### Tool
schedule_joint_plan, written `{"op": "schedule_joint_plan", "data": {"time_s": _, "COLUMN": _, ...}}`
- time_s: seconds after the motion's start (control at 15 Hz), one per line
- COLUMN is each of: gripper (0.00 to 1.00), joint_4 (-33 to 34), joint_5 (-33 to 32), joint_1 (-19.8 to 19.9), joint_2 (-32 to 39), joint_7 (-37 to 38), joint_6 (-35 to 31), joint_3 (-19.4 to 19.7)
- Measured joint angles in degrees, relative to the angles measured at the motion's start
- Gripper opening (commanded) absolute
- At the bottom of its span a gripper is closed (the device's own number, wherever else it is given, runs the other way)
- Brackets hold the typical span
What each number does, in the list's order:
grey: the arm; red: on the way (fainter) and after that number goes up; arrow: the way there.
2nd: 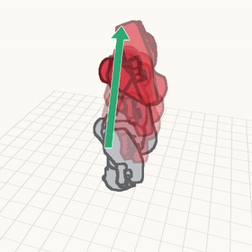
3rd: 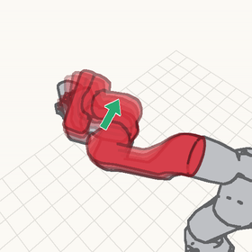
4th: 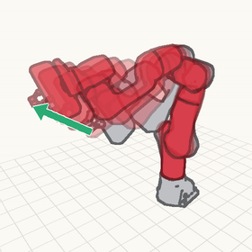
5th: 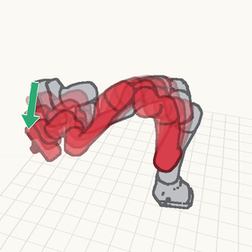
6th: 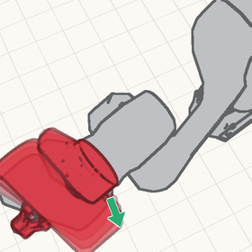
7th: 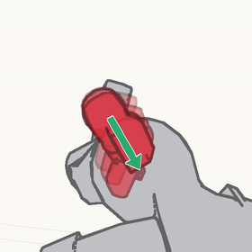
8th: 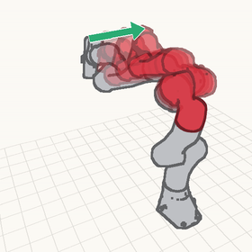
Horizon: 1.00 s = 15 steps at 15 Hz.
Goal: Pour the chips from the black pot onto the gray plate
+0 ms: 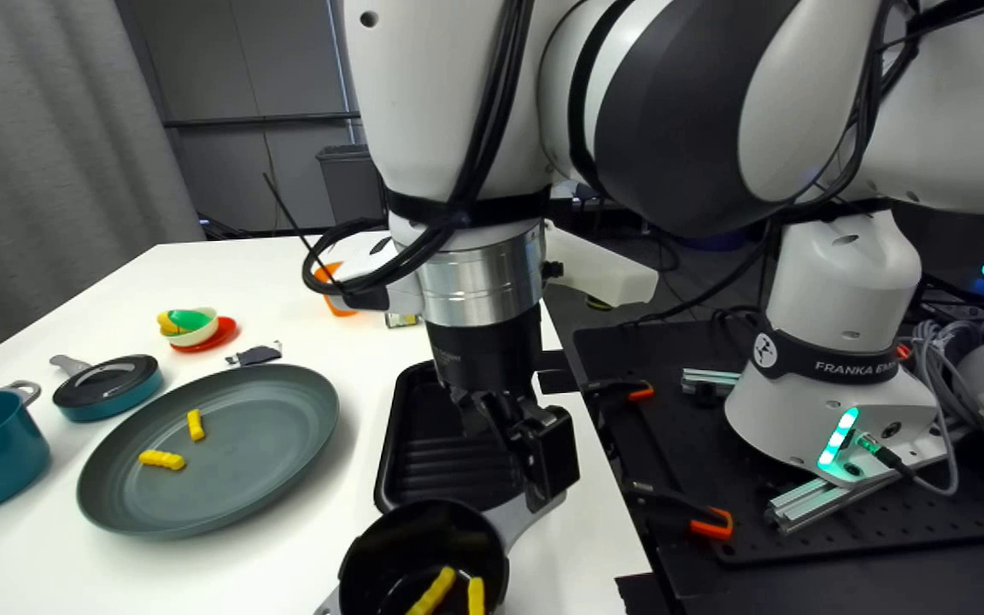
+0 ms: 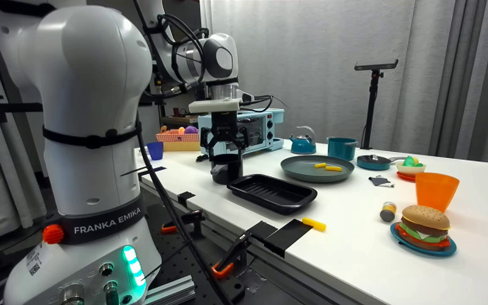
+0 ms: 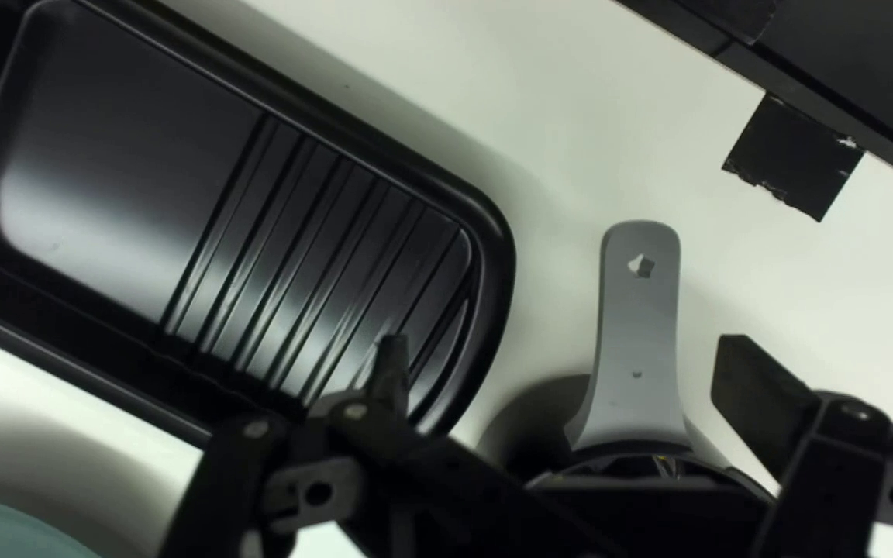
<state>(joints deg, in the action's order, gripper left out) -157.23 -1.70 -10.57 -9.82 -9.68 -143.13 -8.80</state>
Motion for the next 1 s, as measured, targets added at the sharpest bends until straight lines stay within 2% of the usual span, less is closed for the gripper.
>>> {"op": "schedule_joint_plan", "data": {"time_s": 0.93, "gripper": 1.00, "joint_4": 0.02, "joint_5": -0.82, "joint_1": 0.00, "joint_2": 4.70, "joint_7": 3.59, "joint_6": -2.05, "joint_3": -1.07}}
{"op": "schedule_joint_plan", "data": {"time_s": 1.0, "gripper": 0.87, "joint_4": 0.02, "joint_5": -0.90, "joint_1": 0.00, "joint_2": 5.02, "joint_7": 3.64, "joint_6": -2.29, "joint_3": -1.07}}
